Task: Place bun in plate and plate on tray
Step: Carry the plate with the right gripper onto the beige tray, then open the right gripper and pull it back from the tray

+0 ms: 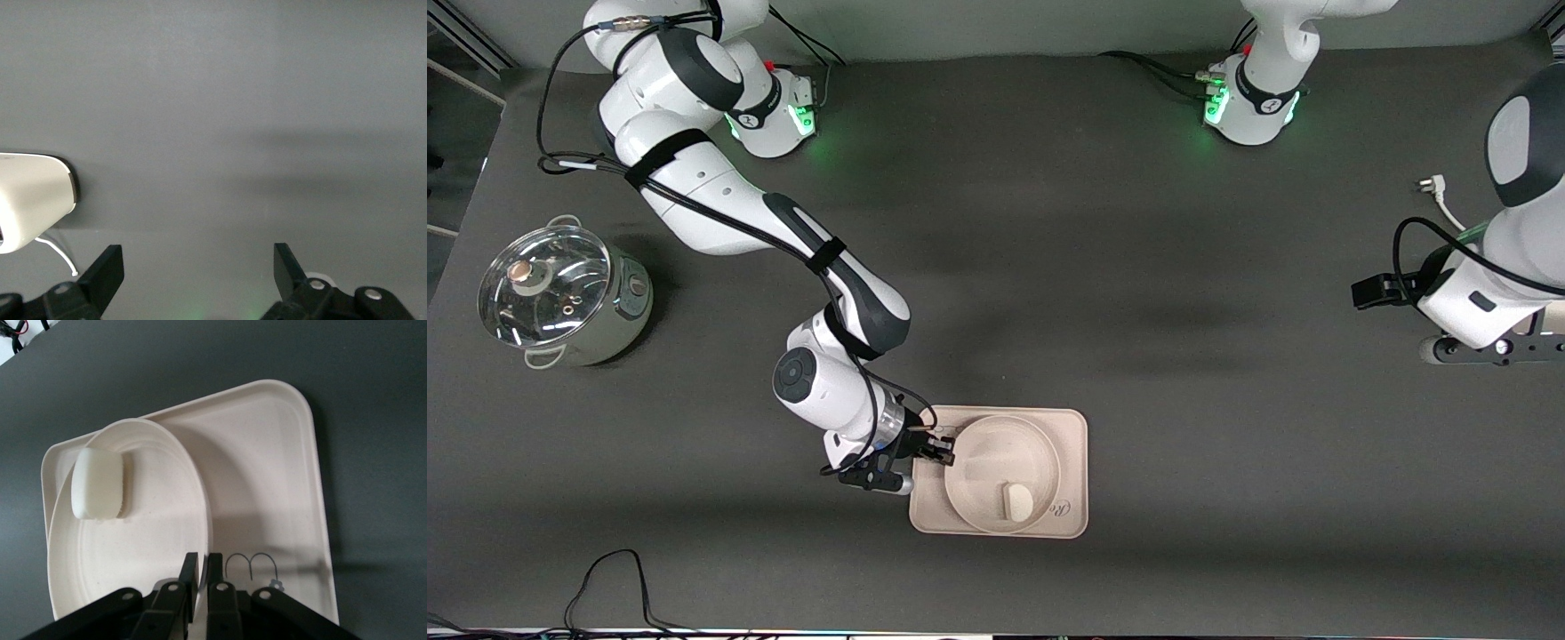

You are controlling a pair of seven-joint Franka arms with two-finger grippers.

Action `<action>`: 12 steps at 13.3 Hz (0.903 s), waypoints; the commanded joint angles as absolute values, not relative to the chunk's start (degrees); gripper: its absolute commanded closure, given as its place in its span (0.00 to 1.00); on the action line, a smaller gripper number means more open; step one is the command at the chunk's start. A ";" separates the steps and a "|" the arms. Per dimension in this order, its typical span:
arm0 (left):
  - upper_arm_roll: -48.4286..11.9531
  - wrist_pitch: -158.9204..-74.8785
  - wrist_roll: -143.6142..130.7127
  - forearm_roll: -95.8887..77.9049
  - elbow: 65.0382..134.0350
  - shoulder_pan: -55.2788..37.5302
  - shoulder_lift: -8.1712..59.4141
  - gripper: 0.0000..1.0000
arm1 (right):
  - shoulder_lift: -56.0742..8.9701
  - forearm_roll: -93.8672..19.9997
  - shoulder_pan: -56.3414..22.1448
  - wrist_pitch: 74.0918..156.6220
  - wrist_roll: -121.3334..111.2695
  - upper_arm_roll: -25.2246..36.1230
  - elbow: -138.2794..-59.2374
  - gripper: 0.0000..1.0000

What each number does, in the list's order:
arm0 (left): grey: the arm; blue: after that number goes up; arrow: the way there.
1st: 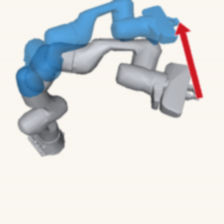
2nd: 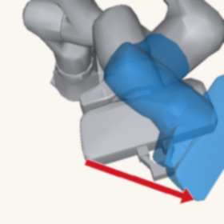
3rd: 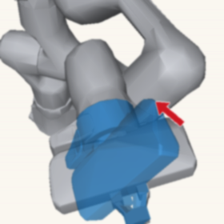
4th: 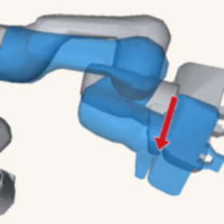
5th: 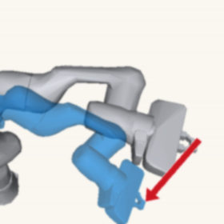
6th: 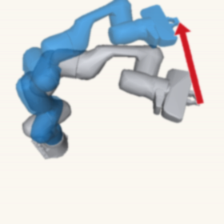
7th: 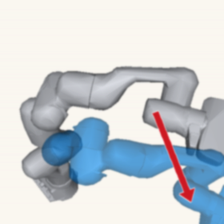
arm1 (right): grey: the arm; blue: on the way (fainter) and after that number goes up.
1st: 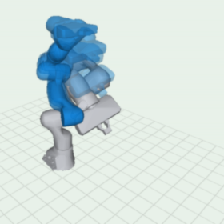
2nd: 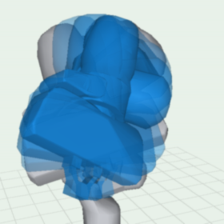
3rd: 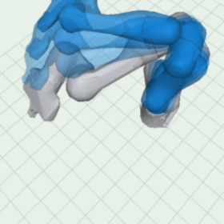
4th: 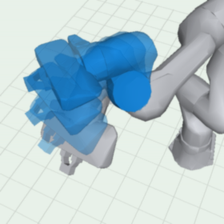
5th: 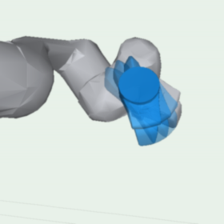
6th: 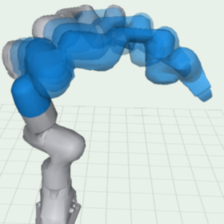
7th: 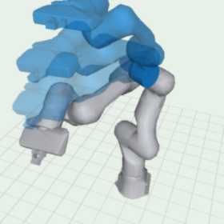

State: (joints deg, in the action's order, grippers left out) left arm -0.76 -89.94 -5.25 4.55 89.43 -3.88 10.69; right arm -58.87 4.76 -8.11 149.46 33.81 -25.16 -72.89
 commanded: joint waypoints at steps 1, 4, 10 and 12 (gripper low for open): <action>-0.35 -89.82 -4.40 5.54 88.59 -4.40 11.16 0.00 | -56.53 4.57 -8.26 144.44 32.70 -25.58 -70.93 0.00; -0.35 -89.74 -4.39 5.54 88.68 -4.31 11.16 0.00 | -50.21 4.40 -6.95 132.58 28.07 -25.40 -71.01 0.00; -0.35 -89.82 -4.39 5.62 88.42 -3.95 11.34 0.00 | -26.50 1.14 2.01 100.14 19.60 -25.40 -75.04 0.00; -0.35 -89.82 -4.39 5.54 88.59 -3.87 11.51 0.00 | -17.97 1.05 5.08 95.56 15.50 -25.31 -79.61 0.00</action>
